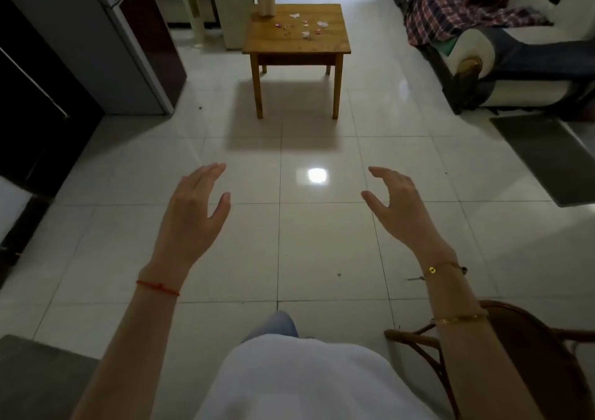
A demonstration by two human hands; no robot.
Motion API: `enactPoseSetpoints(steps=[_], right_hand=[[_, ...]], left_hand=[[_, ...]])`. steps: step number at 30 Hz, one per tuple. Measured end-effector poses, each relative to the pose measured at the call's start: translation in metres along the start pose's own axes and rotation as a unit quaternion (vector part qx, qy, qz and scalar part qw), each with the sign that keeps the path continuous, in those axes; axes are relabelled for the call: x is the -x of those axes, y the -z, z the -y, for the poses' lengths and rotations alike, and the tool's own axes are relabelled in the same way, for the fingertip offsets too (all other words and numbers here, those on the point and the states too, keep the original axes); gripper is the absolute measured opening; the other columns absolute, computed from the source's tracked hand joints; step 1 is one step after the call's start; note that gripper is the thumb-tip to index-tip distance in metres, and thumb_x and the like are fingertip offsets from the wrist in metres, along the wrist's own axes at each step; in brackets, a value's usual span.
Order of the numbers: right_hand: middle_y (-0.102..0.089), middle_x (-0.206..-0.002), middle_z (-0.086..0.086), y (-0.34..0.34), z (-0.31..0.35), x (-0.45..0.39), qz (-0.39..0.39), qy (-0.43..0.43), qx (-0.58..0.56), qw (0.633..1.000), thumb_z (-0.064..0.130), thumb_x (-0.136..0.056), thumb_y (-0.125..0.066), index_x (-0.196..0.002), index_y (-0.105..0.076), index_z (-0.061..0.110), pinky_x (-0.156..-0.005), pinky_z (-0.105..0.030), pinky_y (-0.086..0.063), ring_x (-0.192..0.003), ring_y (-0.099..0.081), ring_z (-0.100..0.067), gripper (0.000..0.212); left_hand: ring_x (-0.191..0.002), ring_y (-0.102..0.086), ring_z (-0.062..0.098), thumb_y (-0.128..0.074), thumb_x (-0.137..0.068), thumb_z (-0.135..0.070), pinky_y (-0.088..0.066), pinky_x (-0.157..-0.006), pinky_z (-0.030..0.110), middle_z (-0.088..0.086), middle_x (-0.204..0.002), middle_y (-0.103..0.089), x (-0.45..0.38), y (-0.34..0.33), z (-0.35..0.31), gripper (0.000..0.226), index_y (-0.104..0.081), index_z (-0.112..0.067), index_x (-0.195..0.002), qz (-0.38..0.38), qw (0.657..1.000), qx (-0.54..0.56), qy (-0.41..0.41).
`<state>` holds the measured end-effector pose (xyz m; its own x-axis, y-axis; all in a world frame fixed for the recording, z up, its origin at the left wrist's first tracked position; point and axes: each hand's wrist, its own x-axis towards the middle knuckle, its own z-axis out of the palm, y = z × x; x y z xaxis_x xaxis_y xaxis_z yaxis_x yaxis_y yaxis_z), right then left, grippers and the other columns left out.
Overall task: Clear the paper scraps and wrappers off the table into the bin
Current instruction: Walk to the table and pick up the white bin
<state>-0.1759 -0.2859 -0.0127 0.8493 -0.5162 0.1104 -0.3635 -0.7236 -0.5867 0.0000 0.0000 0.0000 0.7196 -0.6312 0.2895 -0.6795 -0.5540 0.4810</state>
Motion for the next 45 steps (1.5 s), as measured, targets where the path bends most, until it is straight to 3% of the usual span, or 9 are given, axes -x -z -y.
enactPoseSetpoints(steps=[8,13,30,38,45], right_hand=[[-0.053,-0.135,-0.004,-0.022,-0.016,-0.048,0.026,-0.006,0.004,1.000,0.028,-0.093,-0.058,-0.137,-0.045,0.015,-0.105,-0.027,-0.028,-0.130,-0.041,-0.021,0.047],[-0.052,-0.136,-0.004,-0.042,-0.024,-0.116,0.036,-0.008,0.004,0.999,0.029,-0.094,-0.057,-0.137,-0.045,0.016,-0.108,-0.033,-0.030,-0.130,-0.041,-0.021,0.047],[-0.052,-0.137,-0.004,-0.099,0.009,-0.454,0.011,-0.033,0.015,0.999,0.033,-0.094,-0.055,-0.136,-0.046,0.015,-0.106,-0.029,-0.029,-0.130,-0.042,-0.020,0.047],[-0.052,-0.137,-0.005,-0.134,-0.008,-0.594,0.036,-0.045,0.009,0.998,0.031,-0.094,-0.055,-0.137,-0.045,0.014,-0.110,-0.035,-0.032,-0.131,-0.041,-0.021,0.047],[-0.055,-0.134,-0.005,-0.138,-0.023,-0.772,0.031,-0.010,-0.006,0.999,0.028,-0.093,-0.057,-0.134,-0.048,0.012,-0.110,-0.039,-0.036,-0.129,-0.045,-0.020,0.045]], left_hand=[[-0.133,-0.044,0.024,-0.053,-0.094,-0.018,-0.035,-0.111,0.050,0.010,-0.141,-0.051,-0.033,-0.023,0.016,0.046,-0.046,-0.010,-0.139,0.002,1.000,0.000,0.030],[-0.134,-0.044,0.025,-0.052,-0.095,-0.018,-0.034,-0.111,0.050,0.012,-0.141,-0.051,-0.091,-0.040,0.042,0.046,-0.046,-0.008,-0.139,0.002,0.999,-0.001,0.042],[-0.133,-0.045,0.023,-0.051,-0.094,-0.022,-0.036,-0.111,0.048,0.009,-0.141,-0.051,-0.424,-0.060,0.180,0.048,-0.045,-0.011,-0.140,0.039,0.999,0.000,0.004],[-0.133,-0.044,0.022,-0.051,-0.095,-0.021,-0.035,-0.112,0.049,0.008,-0.141,-0.051,-0.555,-0.100,0.238,0.047,-0.045,-0.013,-0.141,0.052,0.998,0.005,0.019],[-0.135,-0.043,0.019,-0.051,-0.095,-0.023,-0.036,-0.112,0.048,0.005,-0.143,-0.050,-0.712,-0.131,0.273,0.048,-0.043,-0.018,-0.142,0.043,0.998,0.001,0.040]])
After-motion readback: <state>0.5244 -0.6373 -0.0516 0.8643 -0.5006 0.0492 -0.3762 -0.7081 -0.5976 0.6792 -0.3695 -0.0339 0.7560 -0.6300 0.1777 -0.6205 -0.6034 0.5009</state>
